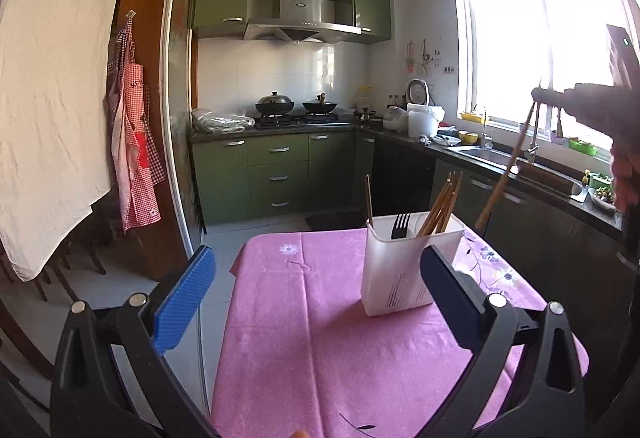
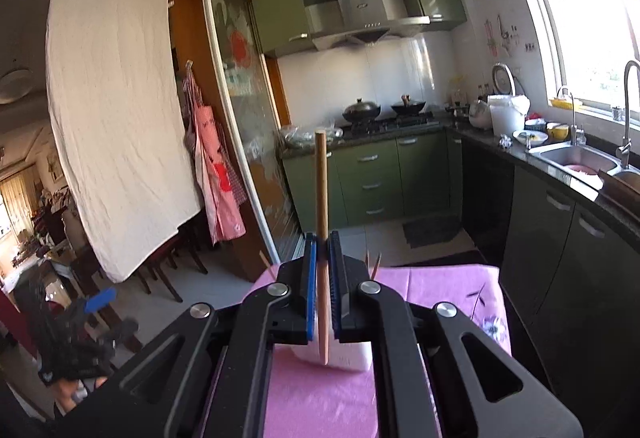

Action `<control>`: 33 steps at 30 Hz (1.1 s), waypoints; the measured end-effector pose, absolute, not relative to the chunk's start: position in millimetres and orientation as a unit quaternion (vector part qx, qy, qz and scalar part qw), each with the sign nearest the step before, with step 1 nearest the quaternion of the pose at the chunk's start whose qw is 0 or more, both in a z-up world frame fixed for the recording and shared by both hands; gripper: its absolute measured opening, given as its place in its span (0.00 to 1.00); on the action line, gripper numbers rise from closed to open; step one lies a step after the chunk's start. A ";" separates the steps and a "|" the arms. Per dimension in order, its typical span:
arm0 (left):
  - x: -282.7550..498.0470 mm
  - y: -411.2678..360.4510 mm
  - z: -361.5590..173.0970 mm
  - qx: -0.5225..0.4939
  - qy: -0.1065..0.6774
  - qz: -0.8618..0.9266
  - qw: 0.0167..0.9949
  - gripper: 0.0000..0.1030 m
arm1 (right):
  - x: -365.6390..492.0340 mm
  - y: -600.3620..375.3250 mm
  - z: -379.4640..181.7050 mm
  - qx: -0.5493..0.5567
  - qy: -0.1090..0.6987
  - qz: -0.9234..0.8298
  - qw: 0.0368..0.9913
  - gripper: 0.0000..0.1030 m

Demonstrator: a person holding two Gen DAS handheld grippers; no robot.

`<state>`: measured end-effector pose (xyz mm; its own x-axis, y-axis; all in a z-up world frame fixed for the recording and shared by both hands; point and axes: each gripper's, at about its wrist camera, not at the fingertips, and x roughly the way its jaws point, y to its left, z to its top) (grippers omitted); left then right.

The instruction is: Organize utensils

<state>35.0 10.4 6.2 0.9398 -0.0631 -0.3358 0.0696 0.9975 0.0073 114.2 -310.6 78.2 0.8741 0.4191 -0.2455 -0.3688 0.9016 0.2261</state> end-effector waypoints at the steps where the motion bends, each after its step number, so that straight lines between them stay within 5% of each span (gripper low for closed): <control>1: 34.3 10.1 2.7 0.013 0.175 -0.032 0.984 0.94 | 124.2 -310.3 84.5 0.089 0.139 0.201 0.966 0.06; 21: 39.2 -13.6 -15.1 0.024 0.210 -0.058 0.976 0.94 | 245.5 -244.6 -25.3 0.049 0.279 0.183 0.941 0.07; 33: 30.8 -8.1 -25.2 0.018 0.216 -0.052 0.975 0.94 | 95.9 -273.2 -42.5 0.027 0.197 0.141 0.970 0.58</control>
<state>30.8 -8.1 -25.2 0.9011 -0.0944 -0.4231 0.1098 0.9939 0.0121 95.9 -273.2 -42.5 0.8828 0.2839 -0.3743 -0.2626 0.9588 0.1079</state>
